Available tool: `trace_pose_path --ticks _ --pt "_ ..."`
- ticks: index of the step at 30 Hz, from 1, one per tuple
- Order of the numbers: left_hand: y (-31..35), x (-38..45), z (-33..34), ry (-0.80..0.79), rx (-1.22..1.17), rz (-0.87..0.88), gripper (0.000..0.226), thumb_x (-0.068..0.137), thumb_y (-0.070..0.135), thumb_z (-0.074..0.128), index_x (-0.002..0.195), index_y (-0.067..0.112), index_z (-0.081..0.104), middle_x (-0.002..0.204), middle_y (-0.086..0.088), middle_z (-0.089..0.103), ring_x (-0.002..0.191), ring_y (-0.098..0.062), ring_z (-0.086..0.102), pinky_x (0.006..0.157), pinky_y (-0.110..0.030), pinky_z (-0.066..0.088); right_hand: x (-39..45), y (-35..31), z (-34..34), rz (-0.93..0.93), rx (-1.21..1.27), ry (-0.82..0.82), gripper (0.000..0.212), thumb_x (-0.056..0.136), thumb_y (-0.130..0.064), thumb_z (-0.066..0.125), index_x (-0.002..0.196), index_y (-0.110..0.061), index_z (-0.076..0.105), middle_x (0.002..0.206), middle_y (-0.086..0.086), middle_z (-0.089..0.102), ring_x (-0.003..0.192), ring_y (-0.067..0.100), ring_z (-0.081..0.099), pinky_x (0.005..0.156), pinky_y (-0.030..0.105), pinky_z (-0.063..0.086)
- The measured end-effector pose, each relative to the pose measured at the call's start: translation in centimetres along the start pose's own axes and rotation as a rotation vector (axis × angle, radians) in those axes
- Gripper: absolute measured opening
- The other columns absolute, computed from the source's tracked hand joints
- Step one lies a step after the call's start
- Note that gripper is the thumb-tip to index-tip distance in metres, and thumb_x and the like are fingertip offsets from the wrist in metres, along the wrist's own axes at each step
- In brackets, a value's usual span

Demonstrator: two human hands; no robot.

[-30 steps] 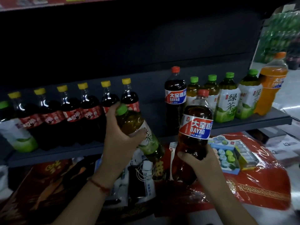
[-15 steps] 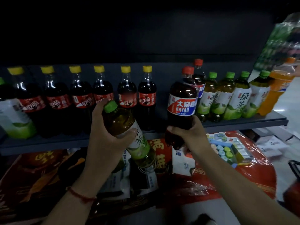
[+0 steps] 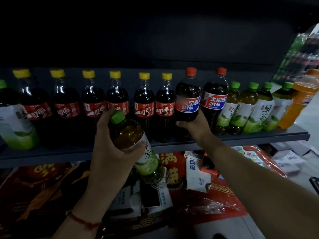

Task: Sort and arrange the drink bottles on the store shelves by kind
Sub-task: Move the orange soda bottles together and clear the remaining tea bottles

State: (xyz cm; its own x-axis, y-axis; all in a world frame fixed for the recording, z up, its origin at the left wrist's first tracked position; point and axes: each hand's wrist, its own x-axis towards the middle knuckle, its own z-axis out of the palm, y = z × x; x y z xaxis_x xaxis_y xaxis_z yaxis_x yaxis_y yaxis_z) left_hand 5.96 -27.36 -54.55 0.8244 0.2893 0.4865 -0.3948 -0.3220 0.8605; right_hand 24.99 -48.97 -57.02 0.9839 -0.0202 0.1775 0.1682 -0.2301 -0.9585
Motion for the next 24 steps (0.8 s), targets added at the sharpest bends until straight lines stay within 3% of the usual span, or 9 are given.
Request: trace_pose_path --ticks 6,12,14,16,19,22,24 --pt "-0.5 0.1 0.4 0.001 0.018 -0.043 0.094 0.07 0.019 0.087 0.118 0.073 0.027 0.127 0.009 0.051 0.11 -0.005 0.058 0.082 -0.023 0.052 0.1 0.7 0.0 0.031 -0.005 0.005 0.075 0.068 -0.005 0.086 0.132 -0.015 0.048 0.124 0.0 0.063 0.118 0.018 0.057 0.104 0.043 0.047" --pt "0.4 -0.5 0.6 -0.007 0.014 -0.046 0.093 0.07 0.015 0.086 0.128 0.063 0.03 0.126 0.011 0.049 0.11 -0.005 0.058 0.086 -0.03 0.055 -4.6 -1.5 -1.1 0.057 -0.063 -0.04 0.074 0.079 -0.014 0.079 0.141 -0.018 0.039 0.133 -0.002 0.054 0.125 0.019 0.052 0.106 0.042 0.046" --pt "1.7 -0.9 0.7 0.007 0.003 -0.039 0.093 0.071 0.013 0.085 0.125 0.066 0.03 0.123 0.012 0.05 0.106 -0.001 0.059 0.081 -0.024 0.055 -8.5 -3.3 -1.5 0.106 -0.119 -0.138 0.073 0.084 -0.022 0.076 0.145 -0.022 0.036 0.137 0.0 0.051 0.123 0.019 0.053 0.1 0.034 0.047" --pt "3.6 -1.4 0.9 0.014 -0.032 -0.044 0.092 0.073 0.009 0.084 0.124 0.064 0.03 0.117 0.014 0.051 0.099 0.004 0.06 0.073 -0.015 0.055 -12.9 -5.7 -2.4 0.126 -0.236 -0.381 0.071 0.087 -0.034 0.073 0.147 -0.027 0.035 0.135 -0.008 0.052 0.116 0.011 0.056 0.09 0.024 0.047" --pt "6.8 -1.6 0.8 0.017 -0.089 -0.023 0.086 0.075 0.006 0.082 0.131 0.05 0.033 0.114 0.012 0.052 0.094 0.006 0.062 0.07 -0.015 0.055 -17.5 -8.8 -4.0 0.018 -0.268 -0.637 0.062 0.086 -0.034 0.073 0.14 -0.032 0.042 0.129 -0.019 0.058 0.11 -0.001 0.06 0.095 0.024 0.051" --pt "10.6 -1.3 0.2 0.015 -0.085 0.029 0.087 0.077 0.006 0.08 0.137 0.043 0.03 0.112 0.011 0.051 0.09 0.007 0.064 0.065 -0.017 0.056 -19.0 -11.8 -5.2 -0.083 -0.264 -0.631 0.052 0.086 -0.027 0.075 0.13 -0.038 0.048 0.115 -0.019 0.065 0.102 -0.011 0.061 0.094 0.022 0.052" --pt "13.3 -0.7 -0.6 0.009 -0.094 0.076 0.088 0.077 0.007 0.081 0.14 0.043 0.031 0.115 0.006 0.055 0.091 0.0 0.066 0.066 -0.02 0.057 -19.1 -13.8 -5.8 -0.136 -0.287 -0.574 0.053 0.083 -0.029 0.078 0.127 -0.04 0.051 0.115 -0.018 0.065 0.103 -0.008 0.061 0.095 0.027 0.053"
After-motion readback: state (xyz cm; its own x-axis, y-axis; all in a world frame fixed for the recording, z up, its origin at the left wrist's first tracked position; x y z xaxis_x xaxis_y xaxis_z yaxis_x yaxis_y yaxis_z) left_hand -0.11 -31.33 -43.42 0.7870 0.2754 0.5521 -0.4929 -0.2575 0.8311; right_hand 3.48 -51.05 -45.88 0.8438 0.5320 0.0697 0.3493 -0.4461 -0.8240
